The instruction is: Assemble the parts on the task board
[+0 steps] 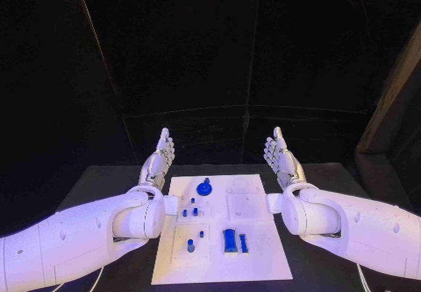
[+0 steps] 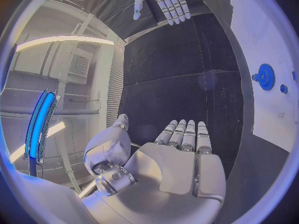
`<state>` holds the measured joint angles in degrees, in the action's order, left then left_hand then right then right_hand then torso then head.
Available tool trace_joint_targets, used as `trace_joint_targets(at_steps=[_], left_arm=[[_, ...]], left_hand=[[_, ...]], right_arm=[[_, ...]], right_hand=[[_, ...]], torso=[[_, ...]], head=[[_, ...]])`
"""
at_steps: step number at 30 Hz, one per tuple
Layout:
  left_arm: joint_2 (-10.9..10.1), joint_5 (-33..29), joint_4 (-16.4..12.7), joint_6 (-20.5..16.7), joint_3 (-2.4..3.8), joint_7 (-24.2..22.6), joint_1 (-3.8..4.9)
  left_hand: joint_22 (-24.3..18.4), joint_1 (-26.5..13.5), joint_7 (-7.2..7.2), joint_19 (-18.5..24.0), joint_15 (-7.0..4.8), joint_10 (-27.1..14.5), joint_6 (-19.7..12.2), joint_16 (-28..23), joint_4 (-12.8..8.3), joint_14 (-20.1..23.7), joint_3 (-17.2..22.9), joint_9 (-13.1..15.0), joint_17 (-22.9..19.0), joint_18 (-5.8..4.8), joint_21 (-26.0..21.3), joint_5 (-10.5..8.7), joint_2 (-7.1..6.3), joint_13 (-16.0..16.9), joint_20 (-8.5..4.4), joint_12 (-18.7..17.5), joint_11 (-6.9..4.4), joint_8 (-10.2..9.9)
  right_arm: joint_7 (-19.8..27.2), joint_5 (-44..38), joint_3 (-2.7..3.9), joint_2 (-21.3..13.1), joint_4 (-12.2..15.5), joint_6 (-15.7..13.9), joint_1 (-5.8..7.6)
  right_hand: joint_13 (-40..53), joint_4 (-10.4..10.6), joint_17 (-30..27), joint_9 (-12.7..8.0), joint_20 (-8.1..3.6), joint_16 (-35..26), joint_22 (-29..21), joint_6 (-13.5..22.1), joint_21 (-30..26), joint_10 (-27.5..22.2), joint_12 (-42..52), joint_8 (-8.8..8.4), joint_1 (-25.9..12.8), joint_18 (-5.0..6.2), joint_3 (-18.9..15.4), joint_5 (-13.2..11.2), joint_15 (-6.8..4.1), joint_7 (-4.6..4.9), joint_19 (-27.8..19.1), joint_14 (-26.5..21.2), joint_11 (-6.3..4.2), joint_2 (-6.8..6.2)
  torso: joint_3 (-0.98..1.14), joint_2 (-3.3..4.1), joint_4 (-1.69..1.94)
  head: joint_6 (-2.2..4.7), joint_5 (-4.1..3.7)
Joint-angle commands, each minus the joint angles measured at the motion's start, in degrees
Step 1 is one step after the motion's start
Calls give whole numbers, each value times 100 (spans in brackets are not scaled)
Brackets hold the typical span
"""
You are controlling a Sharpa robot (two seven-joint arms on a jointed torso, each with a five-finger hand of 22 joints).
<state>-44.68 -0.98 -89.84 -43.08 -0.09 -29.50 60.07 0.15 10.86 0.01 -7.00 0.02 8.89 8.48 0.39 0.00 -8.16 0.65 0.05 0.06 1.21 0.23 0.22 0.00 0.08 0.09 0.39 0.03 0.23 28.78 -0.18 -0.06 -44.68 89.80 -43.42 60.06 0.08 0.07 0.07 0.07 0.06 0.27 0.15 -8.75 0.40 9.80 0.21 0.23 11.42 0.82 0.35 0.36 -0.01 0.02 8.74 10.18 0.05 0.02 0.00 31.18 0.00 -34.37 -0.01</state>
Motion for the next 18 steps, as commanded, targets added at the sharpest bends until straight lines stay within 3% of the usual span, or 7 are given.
trace_joint_targets(at_steps=[1,5,6,7,8,18], left_arm=[[-1,98,-11,-104,9,-29,9],[-1,98,-11,-104,9,-29,9],[-1,98,-11,-104,9,-29,9],[-1,98,-11,-104,9,-29,9],[-1,98,-11,-104,9,-29,9],[-1,98,-11,-104,9,-29,9]], left_hand=[[-15,-357,-1,220,-2,-288,-270,-39,0,262,-65,-5,-6,-121,-23,-22,0,-8,-9,-39,-3,-23],[-15,-455,-1,290,-2,-367,-354,-39,0,339,-65,-5,-6,-121,-23,-22,0,-8,-9,-39,-3,-23],[-15,-581,-1,700,-2,-471,-848,-39,0,816,-65,-5,-6,-121,-23,-22,0,-8,-9,-39,-3,-23],[-15,-672,-1,700,-2,-889,-848,-39,0,816,-65,-5,-6,-121,-23,-22,0,-8,-9,-39,-3,-23],[-15,-1086,-1,700,-2,-889,-848,-39,0,816,-65,-5,-6,-121,-23,-22,0,-8,-9,-39,-3,-23],[-15,-1086,-1,700,-2,-889,-848,-39,0,816,-65,-5,-6,-121,-23,-22,0,-8,-9,-39,-3,-23]], right_arm=[[101,18,6,-1,15,-70,10],[101,18,6,-1,15,-70,10],[101,18,6,-1,15,-70,10],[101,18,6,-1,15,-70,10],[101,18,6,-1,15,-70,10],[101,18,6,-1,15,-70,10]], right_hand=[[-8,-7,-7,-7,-6,-27,-15,280,-40,-318,-21,-23,-370,-82,-35,-36,1,-2,-284,-332,-5,-2],[-8,-7,-7,-7,-6,-27,-15,361,-40,-411,-21,-23,-469,-82,-35,-36,1,-2,-361,-431,-5,-2],[-8,-7,-7,-7,-6,-27,-15,452,-40,-522,-21,-23,-598,-82,-35,-36,1,-2,-459,-540,-5,-2],[-8,-7,-7,-7,-6,-27,-15,875,-40,-980,-21,-23,-690,-82,-35,-36,1,-2,-874,-1018,-5,-2],[-8,-7,-7,-7,-6,-27,-15,875,-40,-980,-21,-23,-1142,-82,-35,-36,1,-2,-874,-1018,-5,-2],[-8,-7,-7,-7,-6,-27,-15,875,-40,-980,-21,-23,-1142,-82,-35,-36,1,-2,-874,-1018,-5,-2]], torso=[[0,0,0],[0,0,0],[0,0,0],[0,0,0],[0,0,0],[0,0,0]], head=[[-1,1],[-1,1],[-1,1],[-1,1],[-1,1],[-1,1]])
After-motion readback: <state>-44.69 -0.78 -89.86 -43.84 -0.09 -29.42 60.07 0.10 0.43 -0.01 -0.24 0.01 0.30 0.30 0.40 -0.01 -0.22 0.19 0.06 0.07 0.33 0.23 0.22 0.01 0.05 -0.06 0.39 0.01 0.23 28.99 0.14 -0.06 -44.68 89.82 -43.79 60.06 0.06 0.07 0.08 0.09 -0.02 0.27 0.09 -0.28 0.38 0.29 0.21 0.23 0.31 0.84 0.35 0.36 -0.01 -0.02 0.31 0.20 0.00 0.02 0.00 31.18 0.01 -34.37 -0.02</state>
